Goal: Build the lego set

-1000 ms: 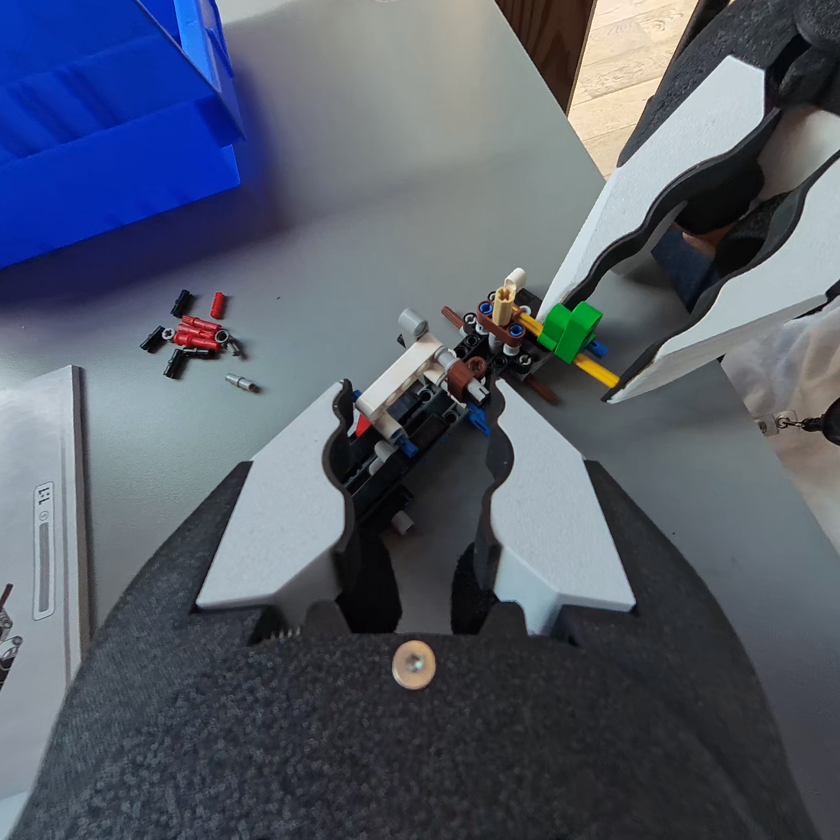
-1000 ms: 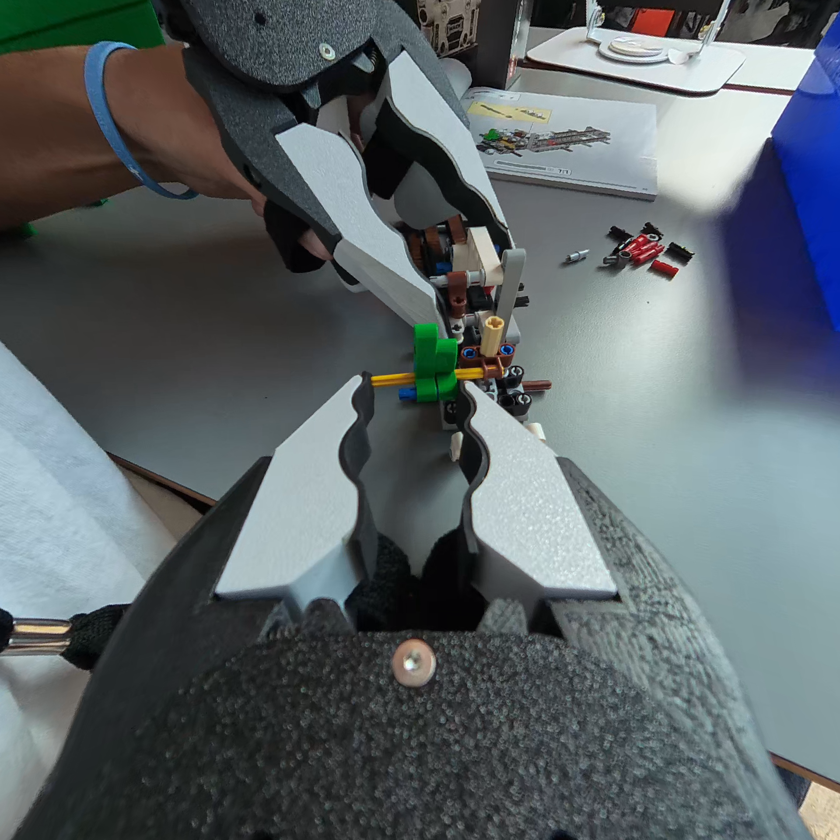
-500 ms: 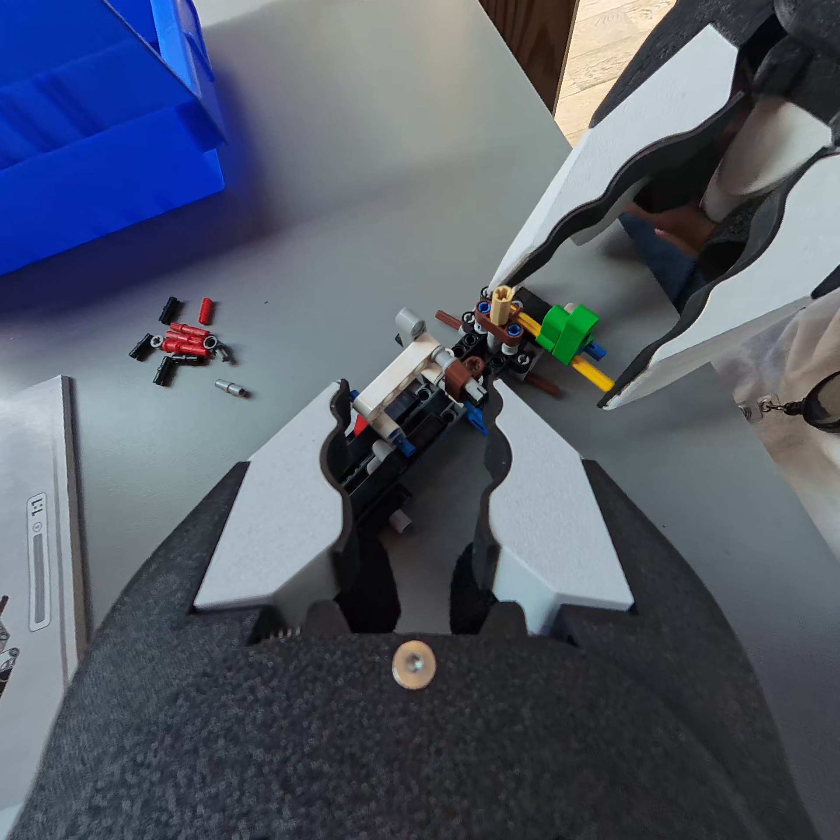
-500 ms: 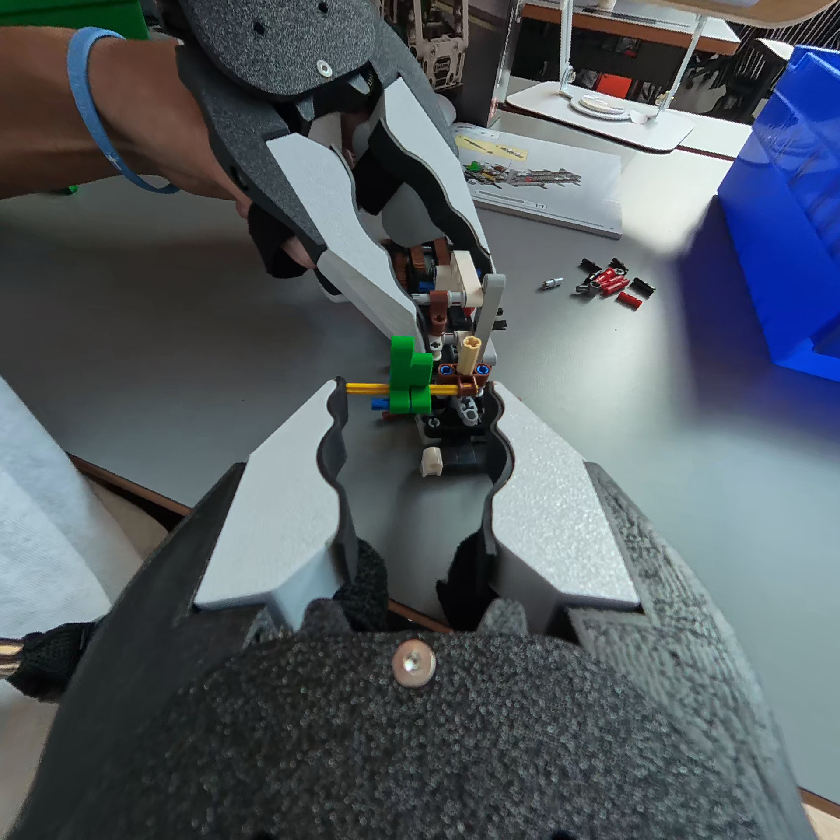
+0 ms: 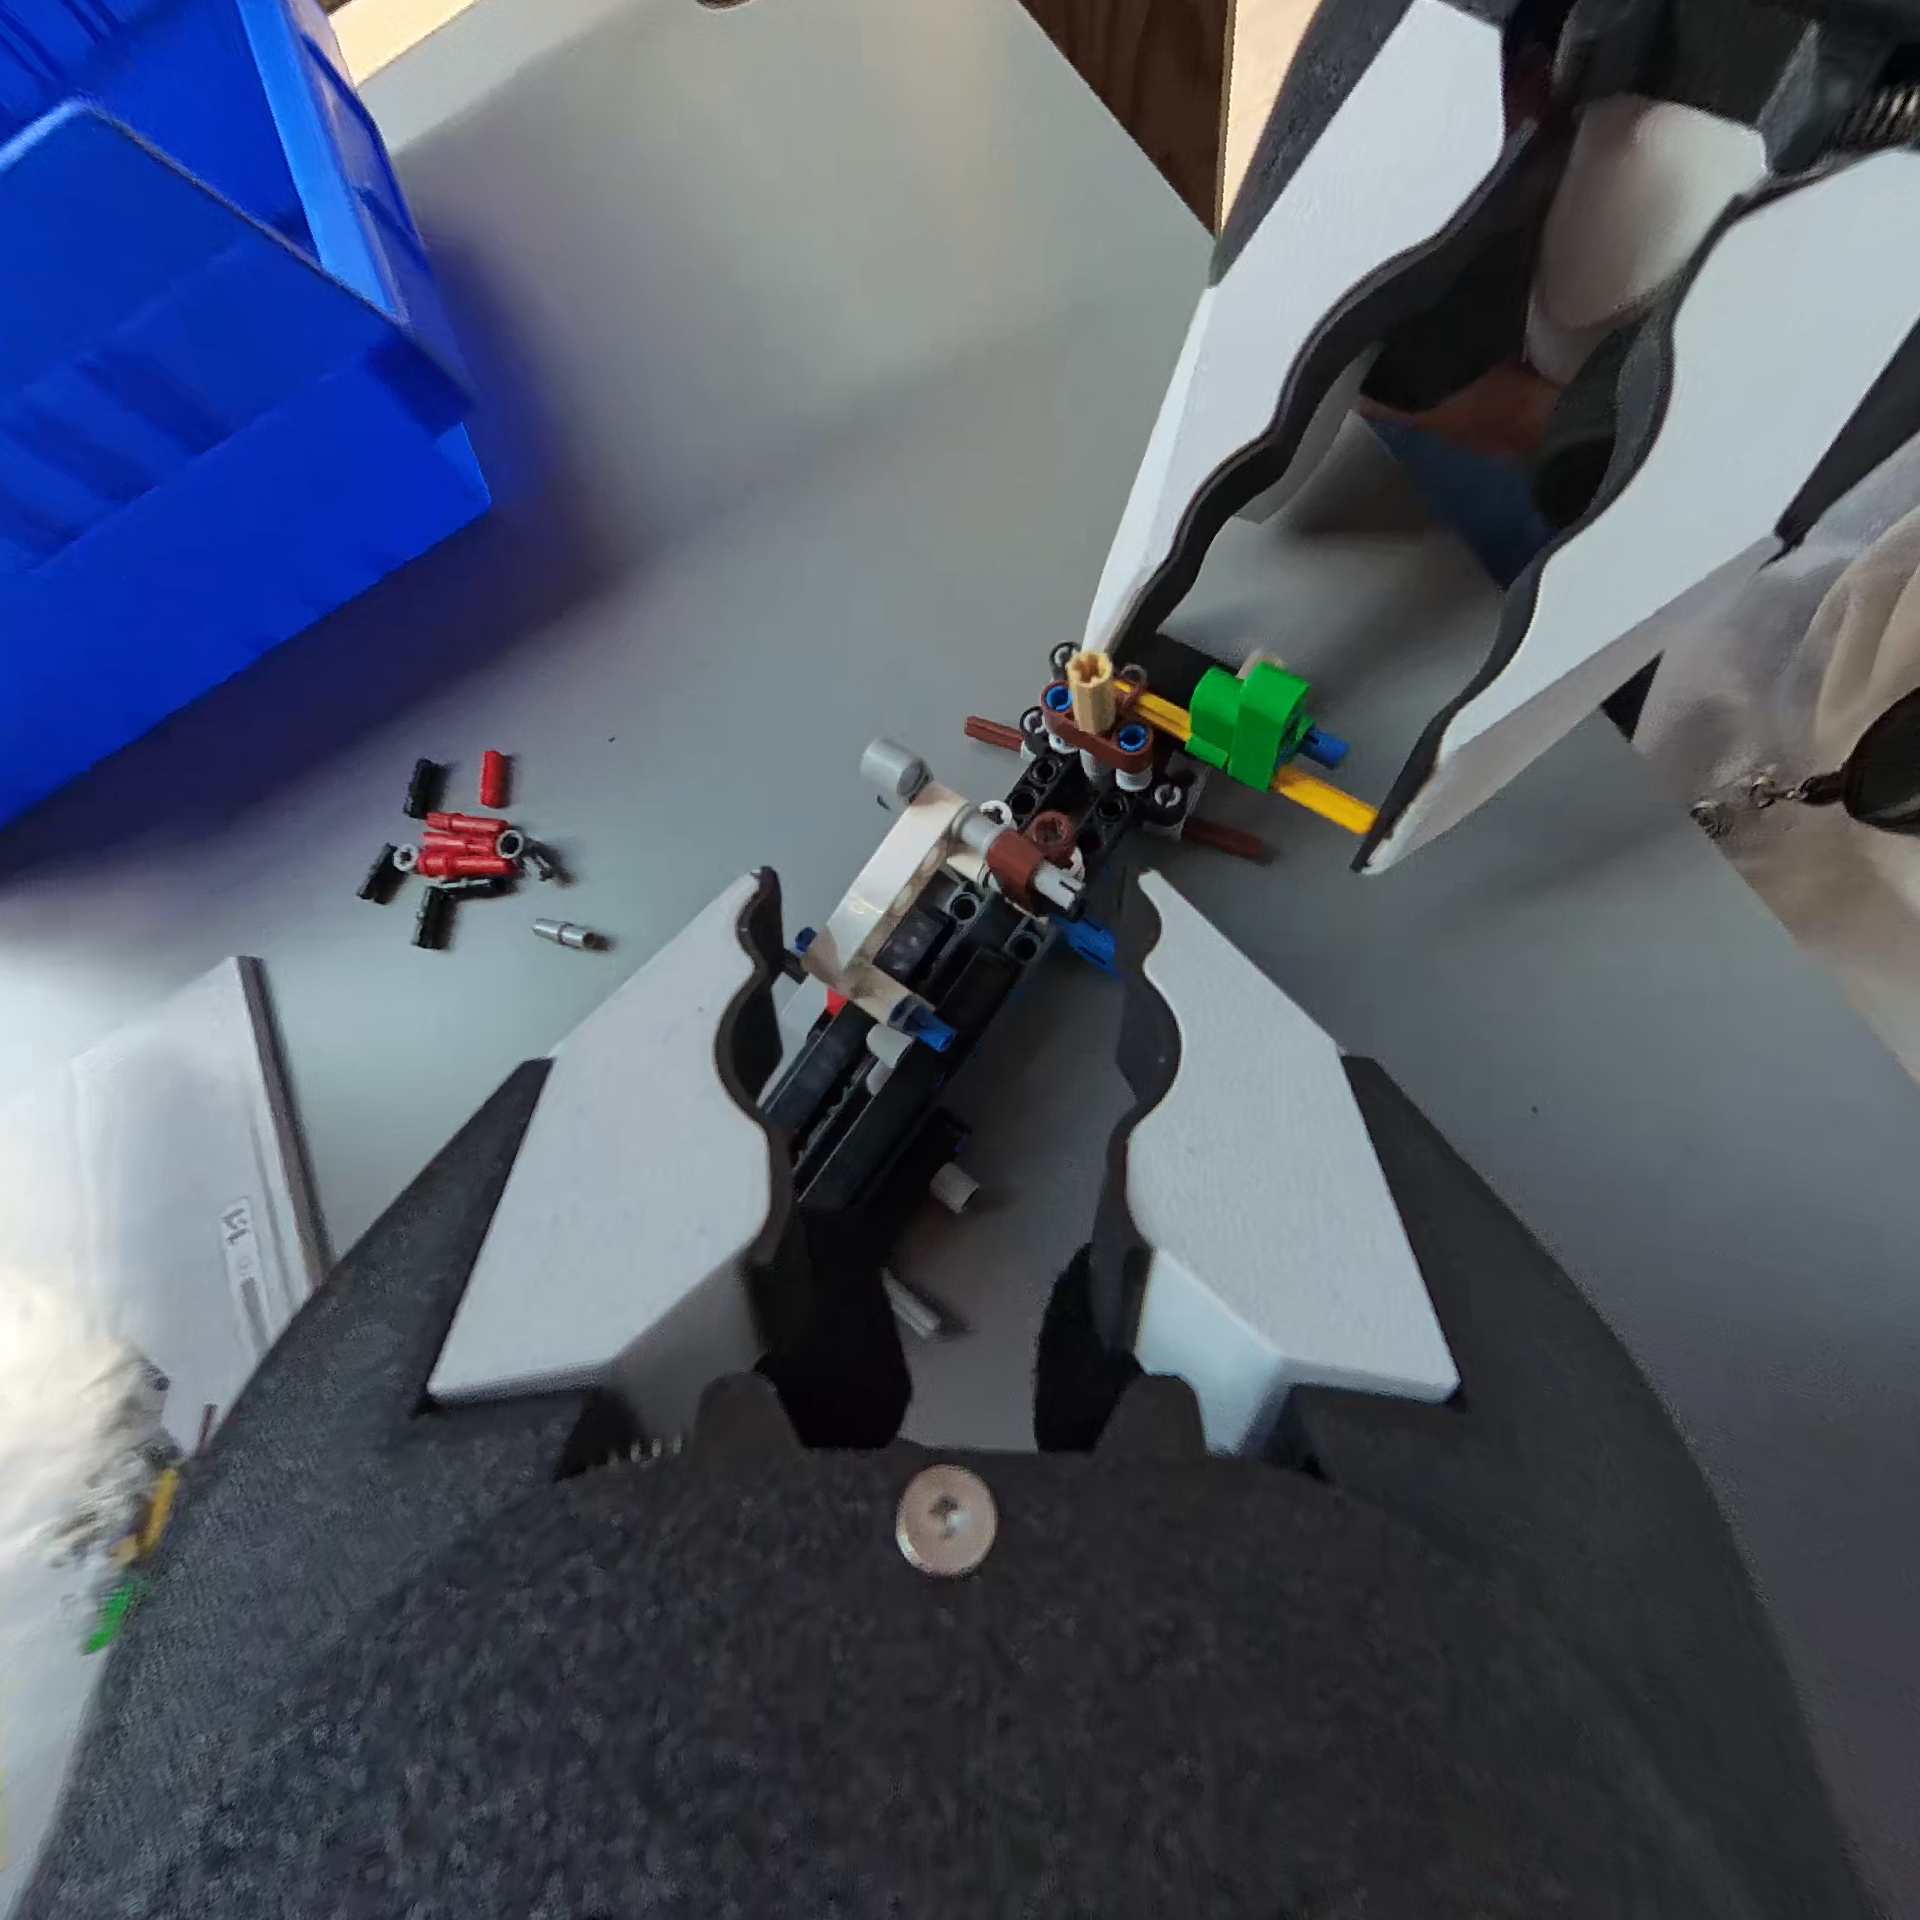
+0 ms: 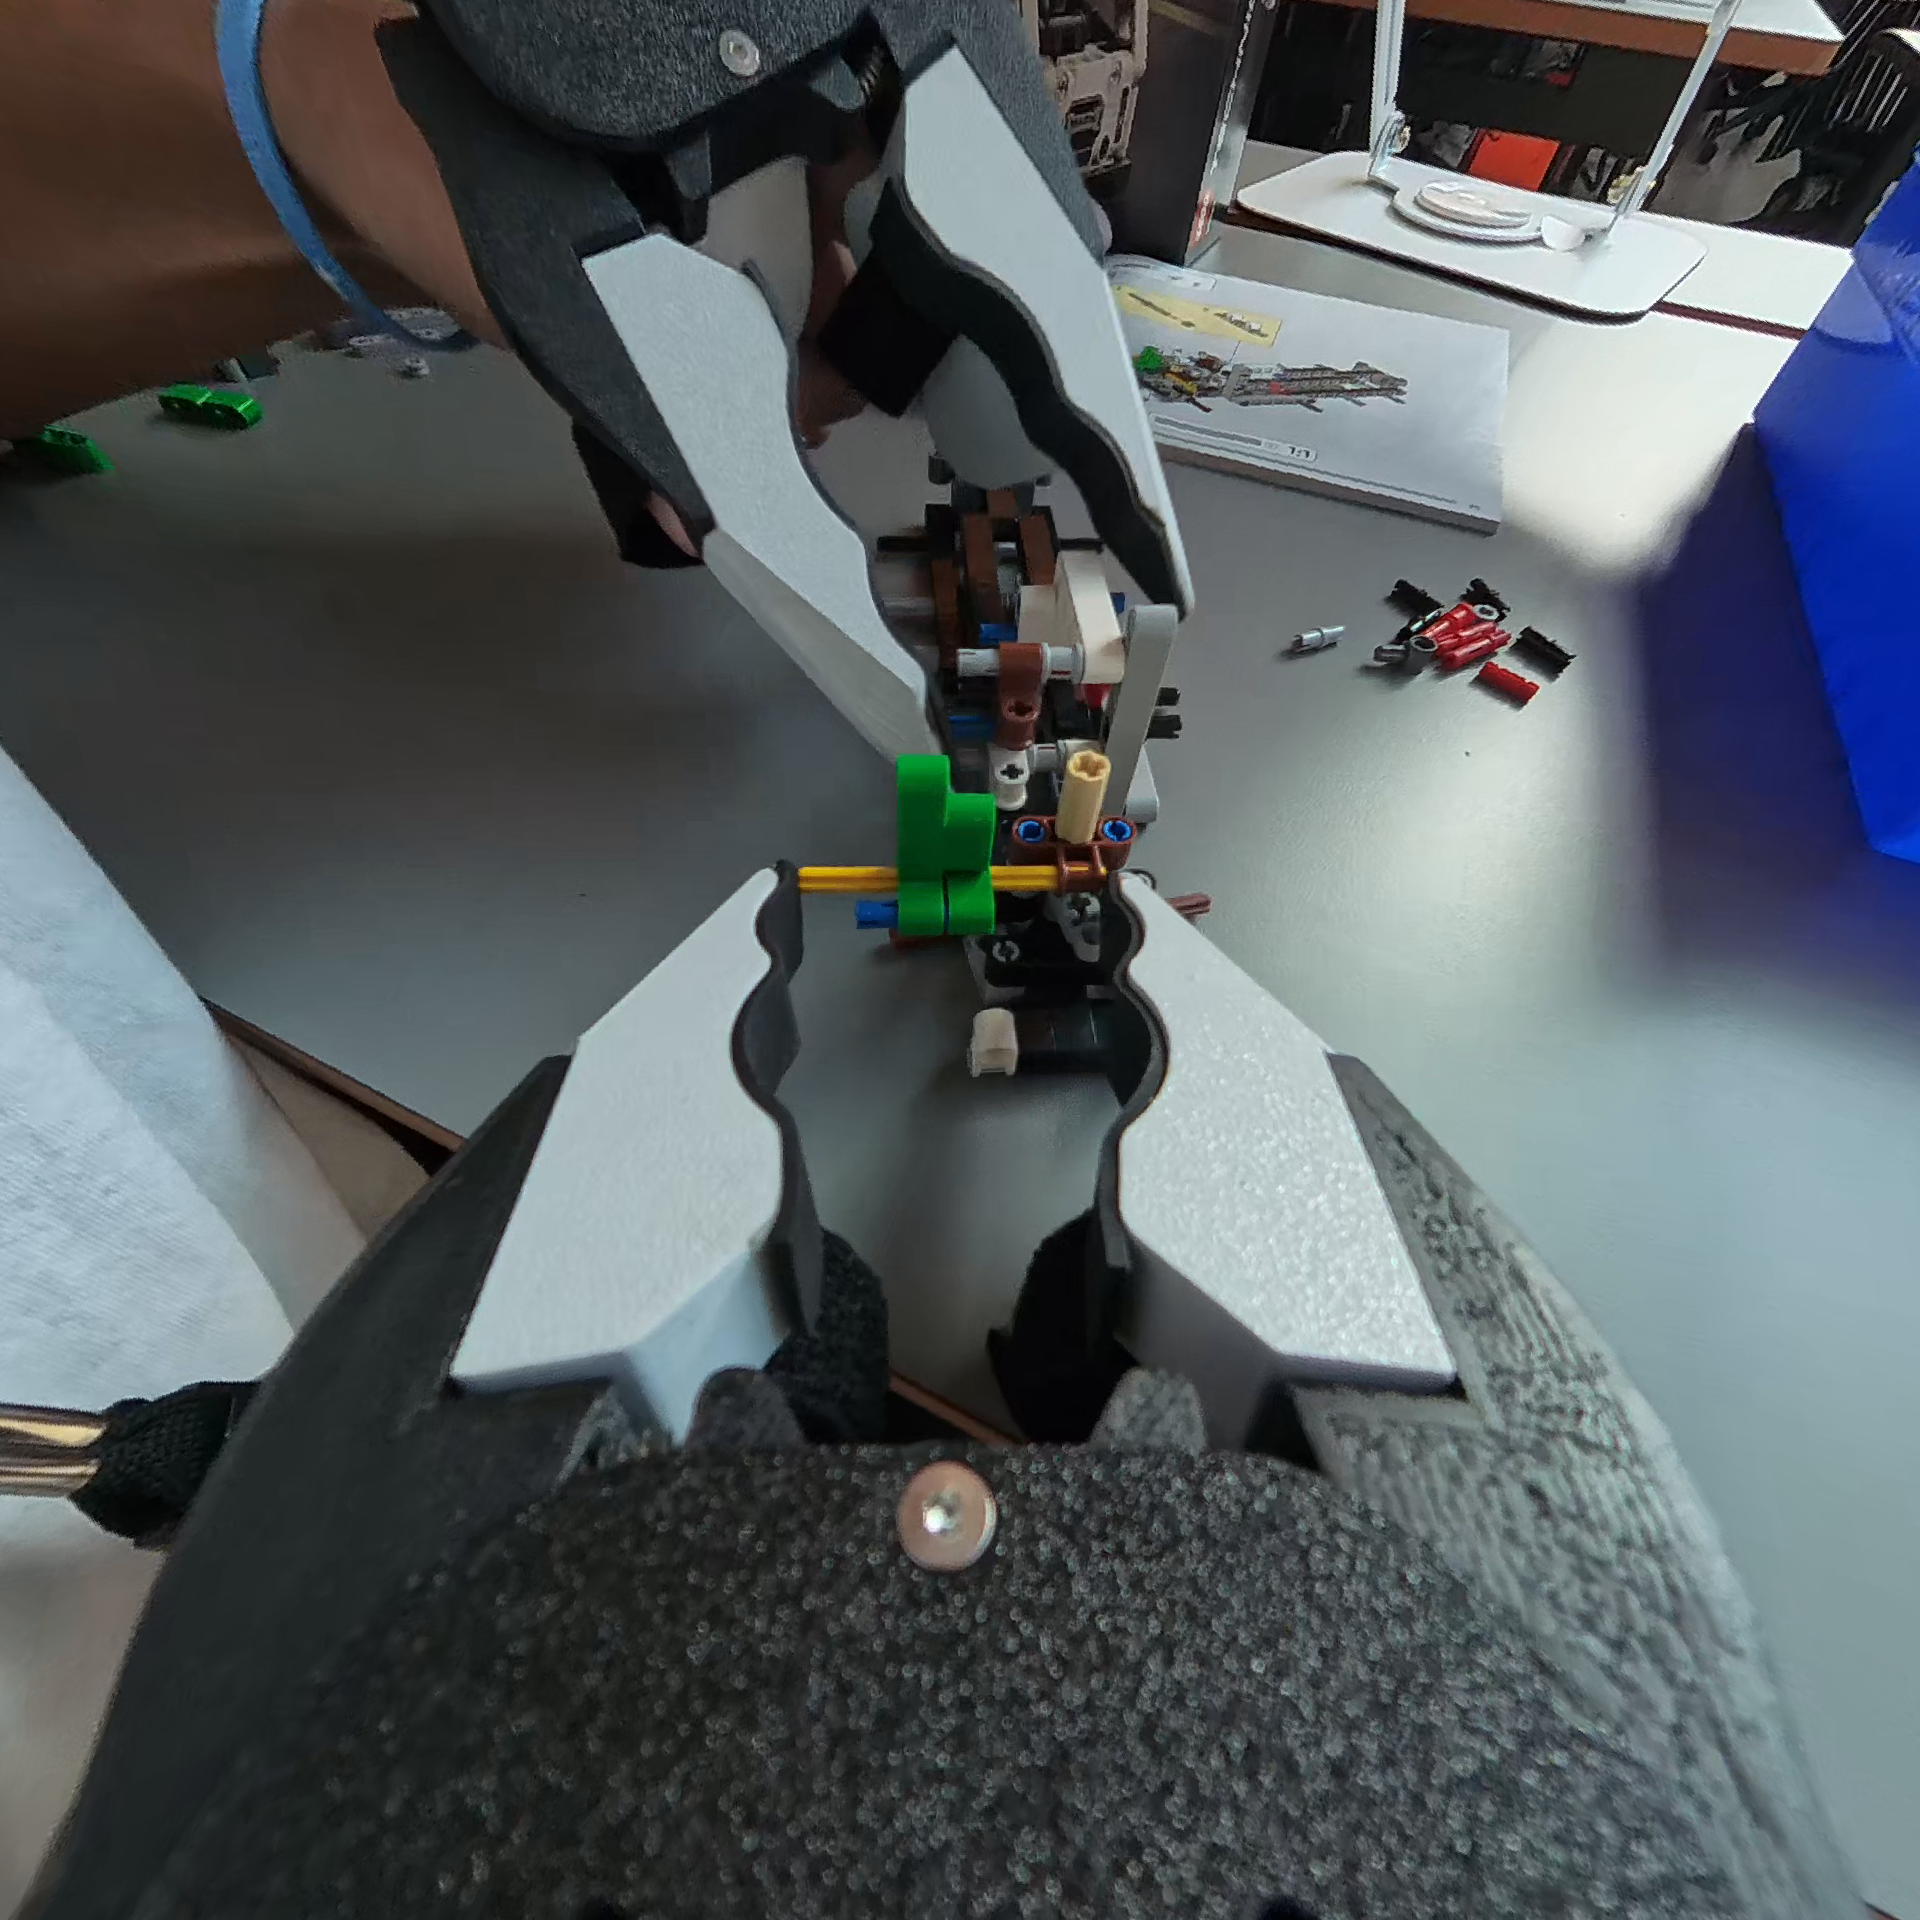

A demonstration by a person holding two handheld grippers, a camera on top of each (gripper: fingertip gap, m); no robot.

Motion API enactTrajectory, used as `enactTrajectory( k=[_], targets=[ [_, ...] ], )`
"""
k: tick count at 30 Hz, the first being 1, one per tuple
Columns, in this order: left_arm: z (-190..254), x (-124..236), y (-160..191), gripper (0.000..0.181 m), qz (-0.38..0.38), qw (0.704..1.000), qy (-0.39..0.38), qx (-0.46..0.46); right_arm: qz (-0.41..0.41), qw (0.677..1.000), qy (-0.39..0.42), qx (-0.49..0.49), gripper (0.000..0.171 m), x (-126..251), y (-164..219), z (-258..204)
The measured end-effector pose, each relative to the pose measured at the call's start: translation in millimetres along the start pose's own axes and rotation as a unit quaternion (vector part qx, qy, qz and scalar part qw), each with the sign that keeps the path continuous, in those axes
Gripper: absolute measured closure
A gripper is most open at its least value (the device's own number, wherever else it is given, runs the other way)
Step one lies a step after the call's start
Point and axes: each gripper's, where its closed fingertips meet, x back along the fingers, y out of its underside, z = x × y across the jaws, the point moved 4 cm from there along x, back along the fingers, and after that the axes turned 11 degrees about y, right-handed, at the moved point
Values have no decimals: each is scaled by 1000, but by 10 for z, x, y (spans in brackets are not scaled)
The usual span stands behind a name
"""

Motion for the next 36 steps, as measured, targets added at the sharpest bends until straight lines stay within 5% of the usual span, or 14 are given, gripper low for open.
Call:
enactTrajectory(
  k=[4, 8, 19, 36],
  targets=[
    [78, 99, -105, 112, -41, 995, 32, -87, 5, 1000, -4, 1, 114, 13, 7, 6],
    [146, 87, -362, 126, -13, 986, 128, -106, 10, 1000, -13, -8, 115, 28, 12, 8],
    [124, -280, -355, 140, -144, 944, 247, -166, 12, 1000, -23, -13, 115, 45, 24, 45],
    [97, -328, -269, 151, -145, 949, 231, -161, 14, 999, -25, -20, 93, 45, 58, 192]
  ],
)
